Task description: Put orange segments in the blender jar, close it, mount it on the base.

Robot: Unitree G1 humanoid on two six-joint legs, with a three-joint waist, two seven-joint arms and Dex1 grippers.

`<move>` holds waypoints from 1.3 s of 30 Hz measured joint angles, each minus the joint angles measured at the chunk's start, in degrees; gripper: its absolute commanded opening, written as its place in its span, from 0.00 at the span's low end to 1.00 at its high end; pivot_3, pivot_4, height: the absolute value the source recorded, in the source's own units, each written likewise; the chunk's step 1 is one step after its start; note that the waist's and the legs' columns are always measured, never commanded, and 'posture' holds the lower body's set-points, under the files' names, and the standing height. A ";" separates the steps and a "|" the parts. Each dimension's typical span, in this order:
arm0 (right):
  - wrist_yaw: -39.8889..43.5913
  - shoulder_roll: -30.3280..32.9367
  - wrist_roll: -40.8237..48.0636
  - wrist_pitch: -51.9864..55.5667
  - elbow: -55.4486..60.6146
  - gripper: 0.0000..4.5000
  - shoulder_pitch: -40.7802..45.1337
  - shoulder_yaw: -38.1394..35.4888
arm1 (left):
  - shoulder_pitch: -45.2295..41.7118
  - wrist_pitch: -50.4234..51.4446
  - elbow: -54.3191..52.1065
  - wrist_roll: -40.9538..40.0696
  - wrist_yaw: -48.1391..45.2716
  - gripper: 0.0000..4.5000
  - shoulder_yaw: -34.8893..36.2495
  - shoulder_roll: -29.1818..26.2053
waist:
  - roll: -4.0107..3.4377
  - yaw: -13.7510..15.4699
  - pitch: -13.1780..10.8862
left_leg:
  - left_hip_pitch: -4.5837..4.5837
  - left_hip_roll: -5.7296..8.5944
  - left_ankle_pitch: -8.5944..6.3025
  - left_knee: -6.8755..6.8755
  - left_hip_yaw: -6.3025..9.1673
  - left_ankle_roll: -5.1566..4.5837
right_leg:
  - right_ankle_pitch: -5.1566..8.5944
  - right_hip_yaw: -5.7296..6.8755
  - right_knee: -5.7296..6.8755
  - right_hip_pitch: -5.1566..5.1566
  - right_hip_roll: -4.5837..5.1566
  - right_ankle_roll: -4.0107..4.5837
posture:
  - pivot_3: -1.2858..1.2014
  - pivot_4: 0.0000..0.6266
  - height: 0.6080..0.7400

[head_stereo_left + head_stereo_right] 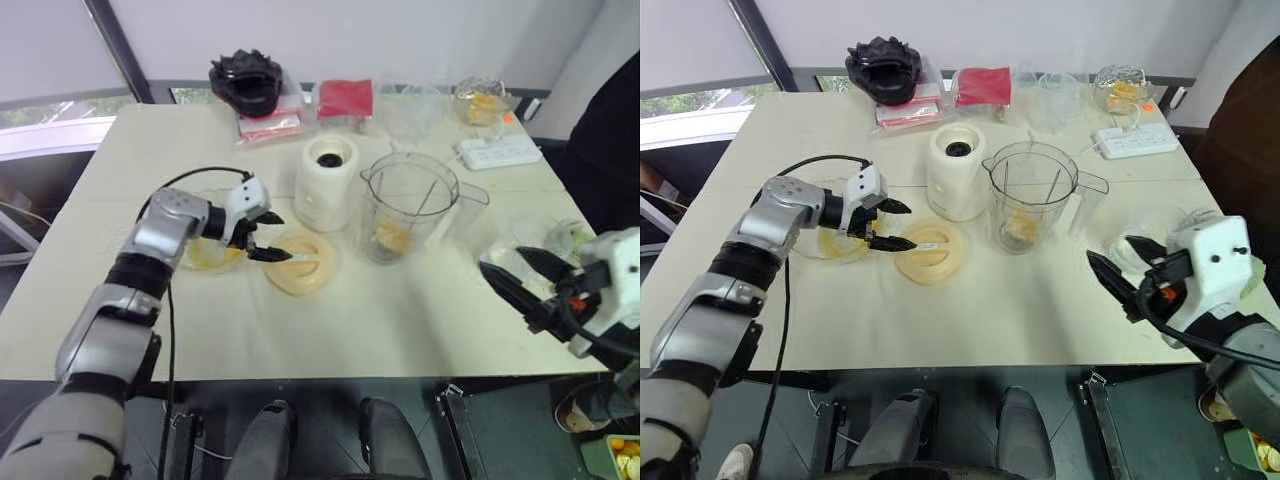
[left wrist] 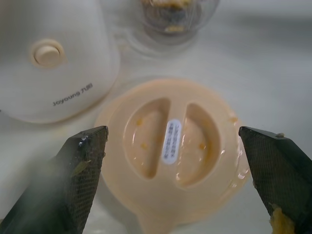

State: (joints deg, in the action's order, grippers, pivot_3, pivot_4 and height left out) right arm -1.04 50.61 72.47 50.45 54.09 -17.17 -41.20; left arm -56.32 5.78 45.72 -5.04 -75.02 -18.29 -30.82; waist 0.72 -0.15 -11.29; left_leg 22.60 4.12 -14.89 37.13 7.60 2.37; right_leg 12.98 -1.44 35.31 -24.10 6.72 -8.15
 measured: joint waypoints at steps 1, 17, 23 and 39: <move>-1.14 0.00 0.72 -0.30 0.32 0.66 0.37 0.93 | -1.30 -1.86 2.98 1.22 -0.41 1.00 -0.60 0.98 | 0.02 0.17 0.00 | 0.01 0.02 -0.02 0.01 0.00 -0.03 | 0.00 0.00 -0.01 0.00 0.02 -0.01 | 0.52 0.24 1.00; -14.00 2.55 6.48 -6.50 4.29 0.67 -2.27 3.94 | -9.63 -16.62 26.23 13.39 2.52 0.73 -1.07 10.28 | 0.23 0.81 -0.06 | 0.03 0.04 -0.06 0.10 -0.02 -0.10 | -0.11 0.01 -0.02 0.04 0.01 -0.21 | 0.52 0.24 1.00; -15.93 3.75 6.51 -8.57 4.29 0.67 -3.10 4.39 | -9.64 -17.35 27.83 15.78 5.03 0.73 -1.09 13.12 | 0.24 0.75 -0.06 | -0.01 0.03 -0.06 0.10 -0.02 -0.10 | -0.12 0.01 0.02 0.05 0.00 -0.21 | 0.52 0.24 1.00; -19.62 5.66 6.10 -11.91 4.30 0.67 -4.51 5.87 | -9.63 -16.63 29.57 21.49 8.77 0.11 -0.99 14.40 | 0.28 0.77 -0.01 | -0.32 0.02 -0.06 0.13 0.00 -0.10 | -0.11 0.01 0.01 0.42 -0.01 -0.22 | 0.52 0.24 1.00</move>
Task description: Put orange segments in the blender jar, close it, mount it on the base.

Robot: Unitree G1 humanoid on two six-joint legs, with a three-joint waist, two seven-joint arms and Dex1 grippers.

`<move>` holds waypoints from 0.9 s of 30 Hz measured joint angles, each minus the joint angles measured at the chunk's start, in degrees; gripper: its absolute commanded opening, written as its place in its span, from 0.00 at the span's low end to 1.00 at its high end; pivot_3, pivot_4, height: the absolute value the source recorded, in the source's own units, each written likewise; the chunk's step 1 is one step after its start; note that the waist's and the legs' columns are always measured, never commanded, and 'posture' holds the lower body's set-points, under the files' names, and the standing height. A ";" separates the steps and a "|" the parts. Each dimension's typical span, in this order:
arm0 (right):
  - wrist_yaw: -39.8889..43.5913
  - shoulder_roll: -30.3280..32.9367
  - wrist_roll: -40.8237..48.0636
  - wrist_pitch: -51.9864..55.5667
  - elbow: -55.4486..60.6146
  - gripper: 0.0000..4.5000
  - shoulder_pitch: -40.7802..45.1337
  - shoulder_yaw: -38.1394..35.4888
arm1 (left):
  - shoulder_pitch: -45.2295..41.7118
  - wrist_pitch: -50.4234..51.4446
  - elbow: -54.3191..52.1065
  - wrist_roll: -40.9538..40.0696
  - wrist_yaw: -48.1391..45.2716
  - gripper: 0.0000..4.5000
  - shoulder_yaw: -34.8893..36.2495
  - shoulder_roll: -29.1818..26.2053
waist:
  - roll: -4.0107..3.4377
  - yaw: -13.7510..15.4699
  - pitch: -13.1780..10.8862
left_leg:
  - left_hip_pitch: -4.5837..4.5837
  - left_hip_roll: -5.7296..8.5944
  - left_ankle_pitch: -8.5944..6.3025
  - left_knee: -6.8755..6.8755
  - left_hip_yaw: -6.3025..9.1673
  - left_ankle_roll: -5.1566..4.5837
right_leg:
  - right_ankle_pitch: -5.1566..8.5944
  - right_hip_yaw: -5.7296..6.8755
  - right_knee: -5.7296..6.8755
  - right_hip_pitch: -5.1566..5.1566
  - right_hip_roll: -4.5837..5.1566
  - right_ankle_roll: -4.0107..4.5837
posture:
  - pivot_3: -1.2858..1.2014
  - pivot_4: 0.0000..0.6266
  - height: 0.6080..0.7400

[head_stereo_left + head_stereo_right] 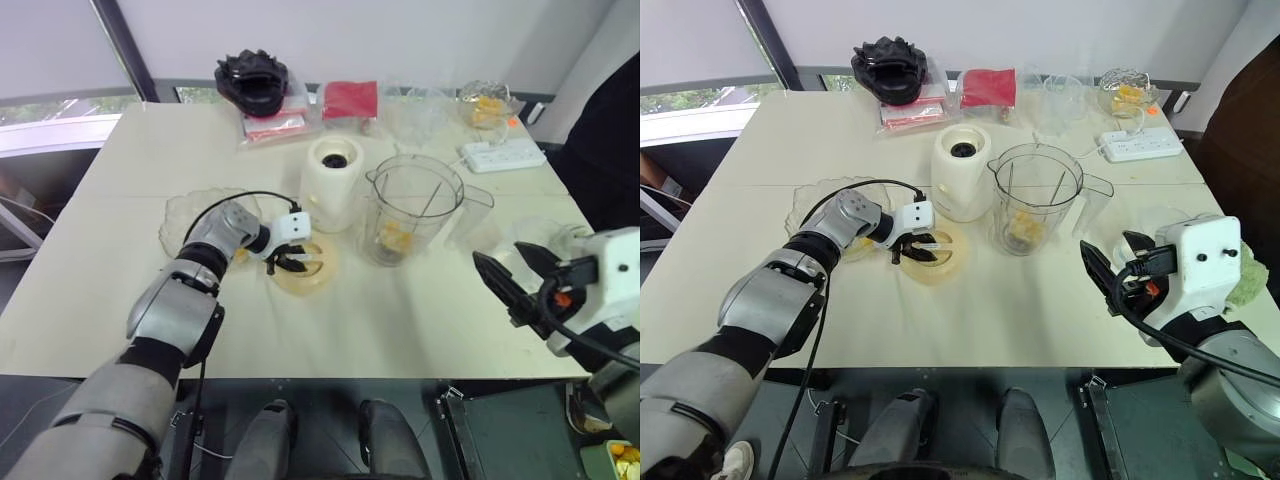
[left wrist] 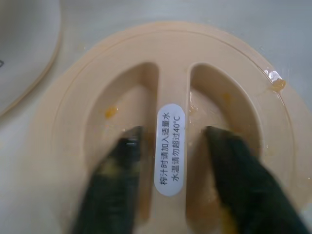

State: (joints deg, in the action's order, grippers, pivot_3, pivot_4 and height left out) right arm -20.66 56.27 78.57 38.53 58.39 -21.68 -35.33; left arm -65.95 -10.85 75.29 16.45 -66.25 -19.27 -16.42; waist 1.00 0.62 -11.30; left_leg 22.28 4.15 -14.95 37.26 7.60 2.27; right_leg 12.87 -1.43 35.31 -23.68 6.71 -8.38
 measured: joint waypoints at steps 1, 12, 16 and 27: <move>-0.11 0.00 -0.13 -0.05 0.00 0.67 0.10 0.34 | 0.02 0.15 0.03 0.00 0.02 0.05 0.12 0.04 | 0.00 0.01 0.02 | -0.06 0.00 0.00 0.00 0.00 0.00 | 0.00 0.00 0.00 0.07 0.00 -0.01 | 0.52 0.24 1.00; -4.53 -7.44 -10.27 -0.07 -3.05 0.67 9.28 15.05 | -0.90 1.92 0.01 -0.20 -4.77 0.06 0.98 -1.09 | 0.12 -0.30 0.04 | -0.04 0.01 0.00 0.01 0.02 0.00 | 0.01 0.01 -0.03 0.05 -0.03 -0.01 | 0.52 0.24 1.00; -4.85 -13.14 -17.69 0.11 -6.25 0.67 13.30 22.54 | -3.94 1.81 -1.21 -2.29 -10.68 0.06 3.50 -2.97 | 0.12 -0.28 0.04 | 0.06 0.02 0.00 0.04 0.02 0.00 | 0.01 0.01 0.02 -0.06 -0.03 -0.01 | 0.52 0.24 1.00; -0.46 -21.22 -41.86 -0.67 -19.99 0.67 21.21 31.63 | -5.30 9.73 -18.33 -11.88 -23.26 0.06 9.49 -7.28 | 0.08 -1.38 0.05 | 0.06 0.02 0.00 0.01 0.06 0.00 | 0.01 0.01 0.14 -0.13 -0.04 -0.01 | 0.52 0.24 1.00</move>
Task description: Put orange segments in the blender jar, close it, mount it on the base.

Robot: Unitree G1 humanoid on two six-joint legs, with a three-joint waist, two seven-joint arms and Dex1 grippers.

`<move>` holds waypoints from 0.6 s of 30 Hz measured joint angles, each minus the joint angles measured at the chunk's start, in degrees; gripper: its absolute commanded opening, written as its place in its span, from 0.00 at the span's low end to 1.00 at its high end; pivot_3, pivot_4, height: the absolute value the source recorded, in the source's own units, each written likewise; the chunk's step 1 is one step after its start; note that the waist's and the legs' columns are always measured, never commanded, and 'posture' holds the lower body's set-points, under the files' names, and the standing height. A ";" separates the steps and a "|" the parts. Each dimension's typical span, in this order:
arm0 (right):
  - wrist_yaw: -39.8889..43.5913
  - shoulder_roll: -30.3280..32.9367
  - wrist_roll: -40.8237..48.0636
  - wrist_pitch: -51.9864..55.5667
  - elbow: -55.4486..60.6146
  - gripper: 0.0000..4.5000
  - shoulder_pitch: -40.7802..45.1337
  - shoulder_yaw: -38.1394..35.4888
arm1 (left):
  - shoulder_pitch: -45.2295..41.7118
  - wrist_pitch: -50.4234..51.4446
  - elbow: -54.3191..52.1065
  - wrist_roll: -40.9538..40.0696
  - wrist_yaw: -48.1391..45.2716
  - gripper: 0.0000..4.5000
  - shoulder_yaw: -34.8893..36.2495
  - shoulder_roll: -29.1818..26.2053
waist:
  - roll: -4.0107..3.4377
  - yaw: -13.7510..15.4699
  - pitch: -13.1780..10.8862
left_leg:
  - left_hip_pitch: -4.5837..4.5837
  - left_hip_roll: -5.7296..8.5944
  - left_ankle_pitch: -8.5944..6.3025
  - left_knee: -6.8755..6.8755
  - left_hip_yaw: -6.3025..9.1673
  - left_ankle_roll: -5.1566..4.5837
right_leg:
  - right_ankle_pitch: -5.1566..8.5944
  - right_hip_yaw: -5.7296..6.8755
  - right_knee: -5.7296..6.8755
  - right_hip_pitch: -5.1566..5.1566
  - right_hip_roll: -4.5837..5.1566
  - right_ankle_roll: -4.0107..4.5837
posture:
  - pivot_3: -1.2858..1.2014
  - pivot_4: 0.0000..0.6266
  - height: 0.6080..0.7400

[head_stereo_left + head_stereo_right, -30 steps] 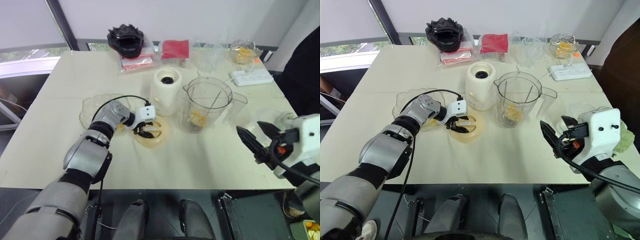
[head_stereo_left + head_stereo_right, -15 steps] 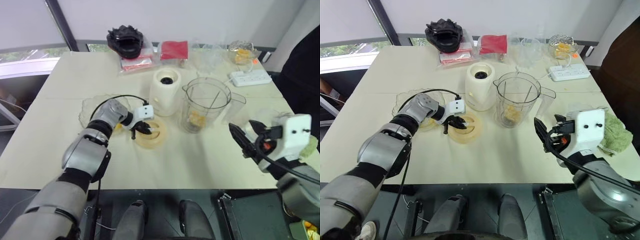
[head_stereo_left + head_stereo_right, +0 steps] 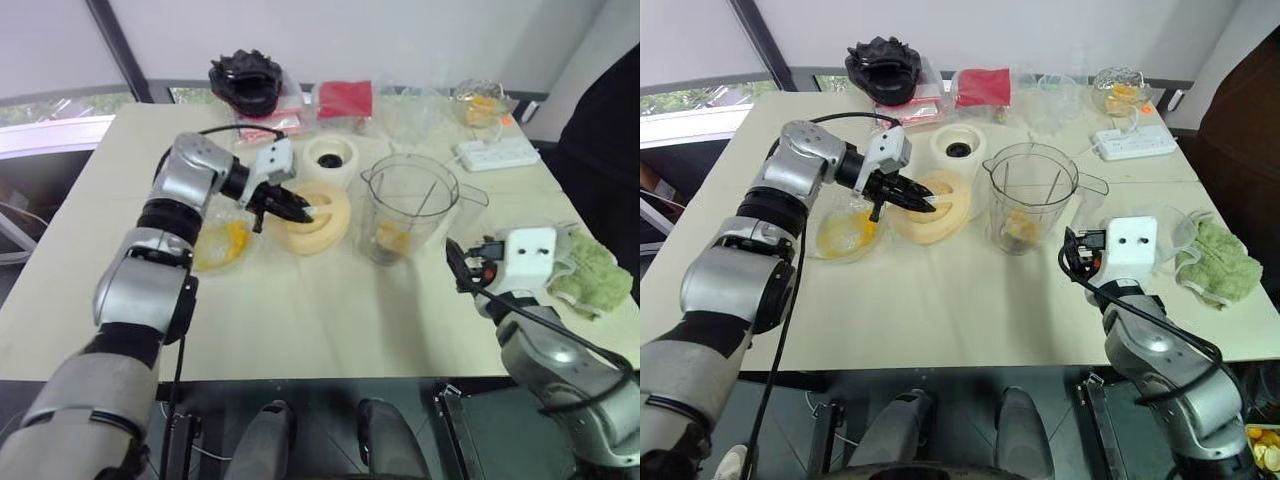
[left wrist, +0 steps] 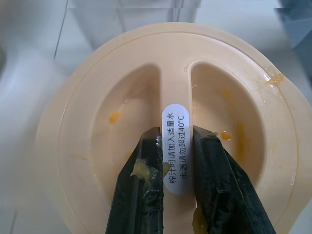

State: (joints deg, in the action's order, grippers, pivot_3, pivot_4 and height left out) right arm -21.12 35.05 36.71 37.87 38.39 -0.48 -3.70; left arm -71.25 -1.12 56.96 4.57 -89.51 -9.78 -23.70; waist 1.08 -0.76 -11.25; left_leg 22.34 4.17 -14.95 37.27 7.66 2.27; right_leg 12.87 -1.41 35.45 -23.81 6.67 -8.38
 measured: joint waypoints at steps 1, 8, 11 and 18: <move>0.70 -0.79 -2.68 -0.69 -1.82 0.67 0.43 0.61 | 1.17 1.44 -3.22 -1.01 -0.49 0.06 0.09 -0.68 | 0.00 -0.11 0.00 | 0.00 0.00 0.00 -0.02 0.00 0.00 | 0.00 0.00 0.02 -0.02 0.00 0.00 | 0.52 0.24 1.00; 5.44 -6.48 -11.99 -3.94 -10.12 0.67 4.79 1.10 | 5.35 8.72 -16.16 -4.43 0.52 0.06 0.17 -3.81 | -0.01 -0.40 0.00 | 0.02 -0.01 0.02 -0.01 -0.01 0.03 | 0.00 -0.06 0.55 -0.35 -0.01 0.03 | 0.52 0.24 1.00; 7.28 -8.31 -14.68 -4.98 -13.11 0.67 6.48 1.05 | 5.75 10.76 -18.39 -5.58 1.48 0.06 0.18 -5.14 | -0.02 -0.35 -0.01 | 0.02 -0.01 0.04 -0.01 -0.01 0.06 | 0.00 -0.06 0.60 -0.40 -0.01 0.03 | 0.52 0.24 1.00; 11.03 -12.30 -18.90 -6.75 -19.12 0.67 10.62 0.65 | 6.61 13.58 -22.43 -7.49 3.48 0.06 0.19 -7.81 | -0.03 -0.40 -0.01 | 0.02 -0.01 0.05 -0.03 -0.01 0.08 | 0.00 -0.07 0.61 -0.44 -0.01 0.04 | 0.52 0.24 1.00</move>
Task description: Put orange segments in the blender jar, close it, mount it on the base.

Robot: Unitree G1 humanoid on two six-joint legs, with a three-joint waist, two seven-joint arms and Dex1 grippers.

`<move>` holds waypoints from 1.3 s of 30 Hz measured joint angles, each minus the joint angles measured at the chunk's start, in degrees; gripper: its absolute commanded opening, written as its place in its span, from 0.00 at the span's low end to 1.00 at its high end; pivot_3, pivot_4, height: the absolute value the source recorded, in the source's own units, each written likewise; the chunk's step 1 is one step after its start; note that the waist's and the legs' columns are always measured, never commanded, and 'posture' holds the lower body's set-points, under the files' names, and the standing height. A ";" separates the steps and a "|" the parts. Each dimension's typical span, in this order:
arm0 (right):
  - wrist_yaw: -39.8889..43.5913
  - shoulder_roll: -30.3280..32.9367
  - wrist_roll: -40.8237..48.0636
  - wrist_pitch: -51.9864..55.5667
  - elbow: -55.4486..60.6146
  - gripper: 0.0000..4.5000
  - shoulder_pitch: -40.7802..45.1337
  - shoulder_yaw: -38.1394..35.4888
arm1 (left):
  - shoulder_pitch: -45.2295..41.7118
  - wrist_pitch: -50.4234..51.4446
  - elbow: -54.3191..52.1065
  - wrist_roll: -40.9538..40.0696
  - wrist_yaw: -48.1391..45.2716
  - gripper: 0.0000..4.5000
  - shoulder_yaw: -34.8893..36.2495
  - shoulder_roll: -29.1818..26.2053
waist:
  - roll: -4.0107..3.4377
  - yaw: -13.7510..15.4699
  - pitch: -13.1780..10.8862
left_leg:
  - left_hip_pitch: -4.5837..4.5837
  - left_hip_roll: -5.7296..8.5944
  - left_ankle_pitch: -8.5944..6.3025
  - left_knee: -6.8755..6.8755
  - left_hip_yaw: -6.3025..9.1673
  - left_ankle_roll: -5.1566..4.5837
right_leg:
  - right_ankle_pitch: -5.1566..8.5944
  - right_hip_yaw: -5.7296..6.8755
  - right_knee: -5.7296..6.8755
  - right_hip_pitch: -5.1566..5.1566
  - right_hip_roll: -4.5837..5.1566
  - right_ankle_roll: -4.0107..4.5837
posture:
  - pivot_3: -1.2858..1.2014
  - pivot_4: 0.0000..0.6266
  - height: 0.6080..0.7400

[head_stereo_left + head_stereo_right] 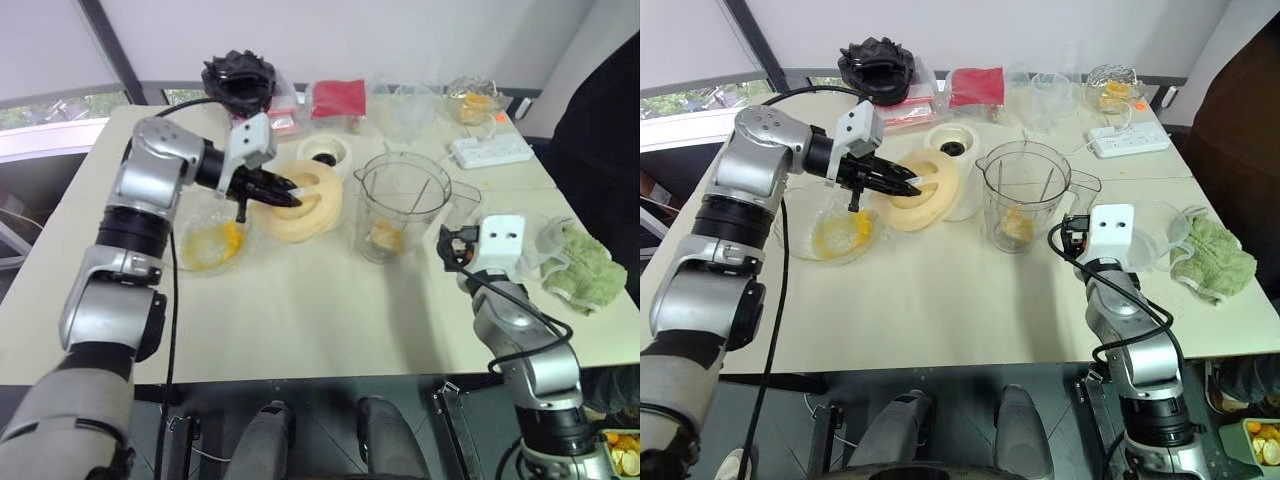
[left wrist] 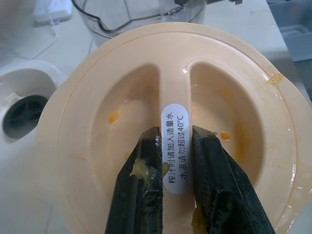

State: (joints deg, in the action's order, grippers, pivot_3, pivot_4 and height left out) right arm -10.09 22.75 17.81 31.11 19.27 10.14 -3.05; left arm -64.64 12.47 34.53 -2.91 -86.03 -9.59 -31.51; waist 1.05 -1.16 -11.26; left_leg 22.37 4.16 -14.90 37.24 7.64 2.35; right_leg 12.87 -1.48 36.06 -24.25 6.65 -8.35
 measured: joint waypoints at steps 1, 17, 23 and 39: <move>0.51 -0.62 -0.72 -0.56 -1.09 0.67 0.84 -0.03 | 0.26 0.45 -0.72 -0.35 0.17 0.06 0.01 -0.37 | 0.00 -0.04 0.00 | 0.00 0.00 0.00 0.00 -0.01 0.00 | 0.00 -0.01 0.00 0.00 0.00 0.00 | 0.52 0.24 1.00; 2.82 -6.00 -8.34 -7.38 -15.28 0.61 9.66 -2.25 | 0.87 3.99 -4.37 -2.90 1.85 0.06 0.02 -2.52 | -0.02 -0.27 0.00 | 0.01 0.00 0.03 -0.03 -0.01 0.06 | -0.01 -0.02 0.05 -0.08 0.00 0.02 | 0.52 0.24 1.00; 4.26 -7.83 -9.22 -10.40 -17.67 0.21 11.64 -2.44 | -0.25 4.56 -4.40 -3.59 2.37 0.06 0.05 -3.09 | -0.03 -0.82 0.00 | 0.04 0.01 0.07 -0.02 0.05 0.12 | -0.01 0.00 0.06 -0.08 0.00 0.01 | 0.52 0.24 1.00; 6.21 -13.41 -5.26 1.47 -2.80 0.21 4.72 -3.60 | -14.95 -0.26 10.30 -3.79 -0.61 0.06 0.35 -2.58 | -0.09 -1.44 -0.02 | 0.08 0.01 0.07 -0.08 0.00 0.12 | -0.01 -0.01 0.10 -0.21 0.00 0.01 | 0.52 0.24 1.00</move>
State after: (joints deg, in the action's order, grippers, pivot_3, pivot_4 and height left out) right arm -3.88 9.34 12.55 32.58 16.47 14.87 -6.65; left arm -79.59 12.21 44.82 -6.71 -86.64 -9.24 -34.09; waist 0.96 -2.59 -11.28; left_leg 22.45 4.17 -14.83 37.16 7.65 2.47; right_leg 12.87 -1.49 36.16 -24.46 6.65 -8.34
